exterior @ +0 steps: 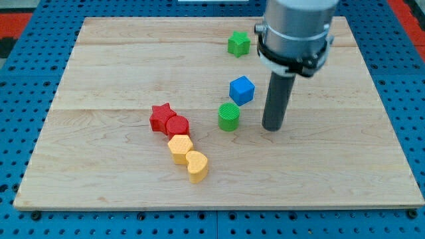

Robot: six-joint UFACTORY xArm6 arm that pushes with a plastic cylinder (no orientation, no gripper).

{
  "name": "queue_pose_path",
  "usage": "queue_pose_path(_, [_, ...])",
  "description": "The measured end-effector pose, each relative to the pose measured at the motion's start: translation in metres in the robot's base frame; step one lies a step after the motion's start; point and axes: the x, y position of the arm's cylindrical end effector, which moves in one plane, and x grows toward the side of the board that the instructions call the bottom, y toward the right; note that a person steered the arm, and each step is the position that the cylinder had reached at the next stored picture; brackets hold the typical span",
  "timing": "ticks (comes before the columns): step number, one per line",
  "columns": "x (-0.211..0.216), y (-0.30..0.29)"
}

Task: Separate the red star from the group of blocks

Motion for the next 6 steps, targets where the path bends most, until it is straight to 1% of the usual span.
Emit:
queue_pose_path(1, [0.087,0.024])
queue_pose_path(2, [0.121,0.015])
queue_pose_path(3, [0.121,-0.039])
queue_pose_path(4, [0.111,-0.091])
queue_pose_path(6, [0.055,-0.137])
